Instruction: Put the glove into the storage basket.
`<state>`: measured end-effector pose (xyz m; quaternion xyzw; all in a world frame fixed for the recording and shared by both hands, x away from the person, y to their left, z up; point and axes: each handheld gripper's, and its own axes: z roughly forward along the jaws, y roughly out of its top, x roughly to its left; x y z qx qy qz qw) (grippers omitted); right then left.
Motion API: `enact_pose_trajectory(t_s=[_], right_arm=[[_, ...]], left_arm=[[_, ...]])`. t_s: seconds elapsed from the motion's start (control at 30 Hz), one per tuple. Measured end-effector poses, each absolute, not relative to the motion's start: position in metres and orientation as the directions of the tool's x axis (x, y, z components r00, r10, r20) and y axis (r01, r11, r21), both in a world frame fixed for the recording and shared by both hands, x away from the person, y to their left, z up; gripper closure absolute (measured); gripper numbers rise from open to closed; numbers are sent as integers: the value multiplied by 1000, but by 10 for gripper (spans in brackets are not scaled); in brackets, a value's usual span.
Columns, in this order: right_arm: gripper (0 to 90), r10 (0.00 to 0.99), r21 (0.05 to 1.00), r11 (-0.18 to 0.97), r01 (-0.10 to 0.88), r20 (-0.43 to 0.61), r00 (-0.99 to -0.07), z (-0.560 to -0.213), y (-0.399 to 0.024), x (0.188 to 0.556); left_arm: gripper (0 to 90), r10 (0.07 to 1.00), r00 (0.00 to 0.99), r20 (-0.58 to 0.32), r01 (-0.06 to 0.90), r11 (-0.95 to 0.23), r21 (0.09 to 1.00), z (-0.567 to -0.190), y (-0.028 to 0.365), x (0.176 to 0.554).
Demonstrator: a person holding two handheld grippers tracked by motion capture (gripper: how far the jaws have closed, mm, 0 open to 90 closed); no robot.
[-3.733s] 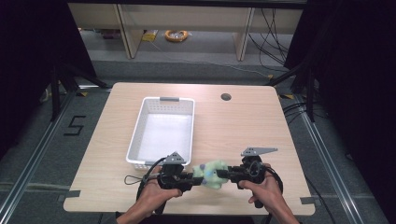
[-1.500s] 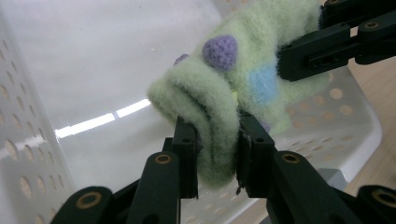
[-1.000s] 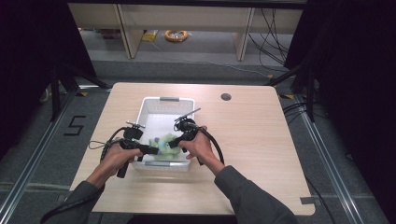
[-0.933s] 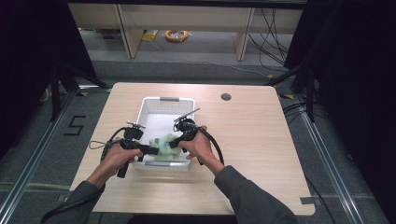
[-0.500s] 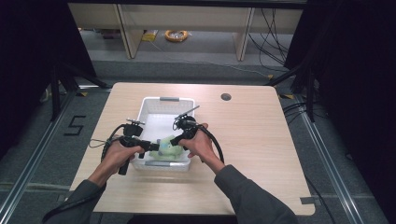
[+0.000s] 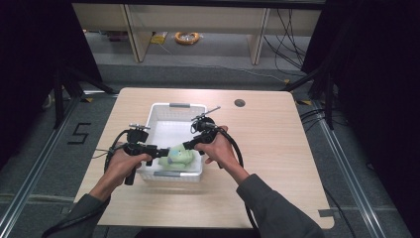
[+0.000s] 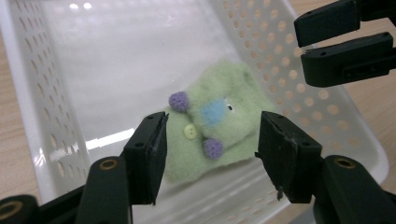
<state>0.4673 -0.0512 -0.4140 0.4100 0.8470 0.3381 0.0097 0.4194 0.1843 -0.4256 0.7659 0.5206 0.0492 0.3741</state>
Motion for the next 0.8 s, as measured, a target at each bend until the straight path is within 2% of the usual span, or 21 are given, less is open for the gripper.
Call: enact_pose_trajectory(t_s=[0.17, 0.23, 0.57, 0.8], right_arm=[[422, 677, 620, 423, 662, 269, -685, -408, -68, 461], [414, 702, 605, 415, 679, 262, -662, -407, -71, 460], [384, 667, 656, 394, 644, 278, -691, -402, -104, 448], [376, 659, 675, 376, 635, 287, -695, -400, -120, 441]], left_arm=[[372, 817, 476, -326, 746, -179, 641, -421, 177, 409], [369, 810, 486, -327, 739, -181, 649, -420, 173, 404], [333, 760, 530, -375, 727, -181, 662, -418, 155, 387], [325, 752, 554, -357, 704, -194, 683, -417, 145, 380]])
